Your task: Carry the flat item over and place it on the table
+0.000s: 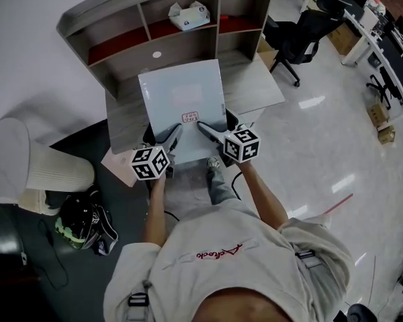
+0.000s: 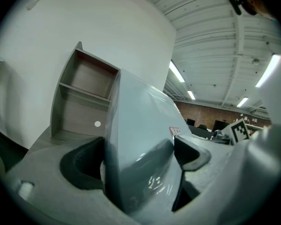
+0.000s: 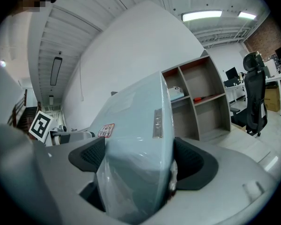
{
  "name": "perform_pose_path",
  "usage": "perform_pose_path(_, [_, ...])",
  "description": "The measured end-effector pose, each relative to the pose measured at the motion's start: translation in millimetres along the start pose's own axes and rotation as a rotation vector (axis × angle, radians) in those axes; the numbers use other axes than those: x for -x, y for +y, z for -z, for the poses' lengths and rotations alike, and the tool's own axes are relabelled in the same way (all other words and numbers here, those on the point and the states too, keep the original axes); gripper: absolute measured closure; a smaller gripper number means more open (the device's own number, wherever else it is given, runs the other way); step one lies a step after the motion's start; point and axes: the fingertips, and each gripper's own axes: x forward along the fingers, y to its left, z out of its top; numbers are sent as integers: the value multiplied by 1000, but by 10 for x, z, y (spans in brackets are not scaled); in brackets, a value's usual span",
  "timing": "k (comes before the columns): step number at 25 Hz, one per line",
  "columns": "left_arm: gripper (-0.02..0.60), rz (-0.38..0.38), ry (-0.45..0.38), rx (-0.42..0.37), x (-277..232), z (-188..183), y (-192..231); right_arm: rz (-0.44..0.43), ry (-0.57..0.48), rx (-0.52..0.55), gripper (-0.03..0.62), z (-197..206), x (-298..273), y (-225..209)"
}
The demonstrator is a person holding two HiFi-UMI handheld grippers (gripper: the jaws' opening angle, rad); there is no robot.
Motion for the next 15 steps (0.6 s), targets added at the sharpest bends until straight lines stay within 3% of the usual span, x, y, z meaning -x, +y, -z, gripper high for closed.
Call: perform_pose_path(15, [98,-63,46,49,-883,-64,443,-40,74,-34,118,-88,-806,-683])
